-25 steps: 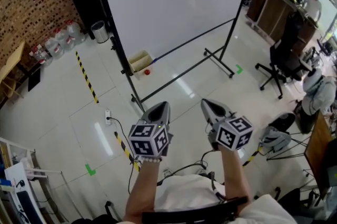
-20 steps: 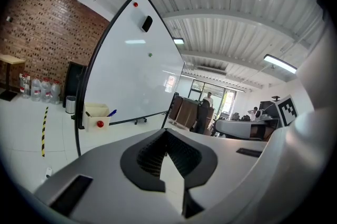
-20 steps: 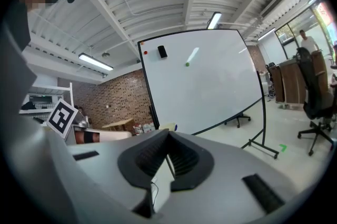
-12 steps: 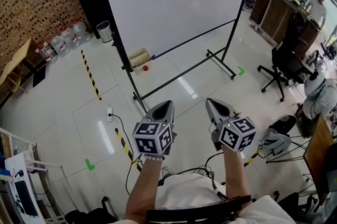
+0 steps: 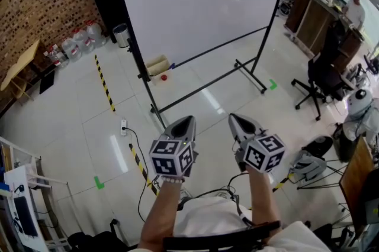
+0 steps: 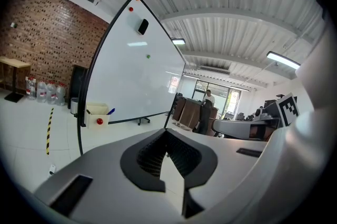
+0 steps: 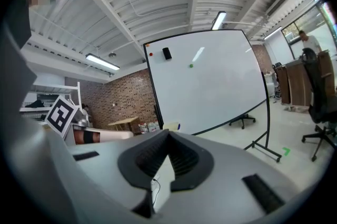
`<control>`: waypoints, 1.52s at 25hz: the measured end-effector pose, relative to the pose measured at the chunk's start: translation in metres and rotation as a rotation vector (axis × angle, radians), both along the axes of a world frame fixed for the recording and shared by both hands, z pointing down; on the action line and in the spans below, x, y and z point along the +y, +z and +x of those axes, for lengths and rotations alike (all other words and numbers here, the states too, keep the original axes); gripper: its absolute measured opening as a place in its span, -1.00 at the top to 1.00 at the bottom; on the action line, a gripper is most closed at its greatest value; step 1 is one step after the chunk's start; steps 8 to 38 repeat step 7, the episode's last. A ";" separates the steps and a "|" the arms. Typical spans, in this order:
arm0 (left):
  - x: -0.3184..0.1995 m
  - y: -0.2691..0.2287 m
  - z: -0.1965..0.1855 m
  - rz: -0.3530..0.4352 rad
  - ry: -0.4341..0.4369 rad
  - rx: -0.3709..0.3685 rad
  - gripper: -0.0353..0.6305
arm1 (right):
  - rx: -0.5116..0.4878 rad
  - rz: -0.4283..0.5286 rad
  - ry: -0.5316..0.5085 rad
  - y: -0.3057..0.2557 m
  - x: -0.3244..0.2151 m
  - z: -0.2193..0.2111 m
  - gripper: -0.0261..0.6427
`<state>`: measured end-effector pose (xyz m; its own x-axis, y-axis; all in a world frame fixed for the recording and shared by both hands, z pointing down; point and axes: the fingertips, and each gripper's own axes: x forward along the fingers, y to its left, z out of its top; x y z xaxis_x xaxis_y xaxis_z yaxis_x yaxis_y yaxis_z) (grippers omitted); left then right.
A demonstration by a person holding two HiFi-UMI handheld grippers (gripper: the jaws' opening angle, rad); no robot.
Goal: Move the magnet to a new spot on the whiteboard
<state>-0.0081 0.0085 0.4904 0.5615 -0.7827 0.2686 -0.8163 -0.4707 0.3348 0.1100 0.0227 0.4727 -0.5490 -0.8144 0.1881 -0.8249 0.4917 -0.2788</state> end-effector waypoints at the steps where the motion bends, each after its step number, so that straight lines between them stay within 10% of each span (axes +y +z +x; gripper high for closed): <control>1: -0.001 0.000 -0.001 0.000 -0.003 0.000 0.92 | 0.000 0.000 -0.001 0.000 -0.001 0.000 0.92; 38: -0.006 -0.002 -0.002 -0.001 -0.012 -0.002 0.92 | 0.000 -0.002 -0.005 -0.001 -0.006 0.001 0.92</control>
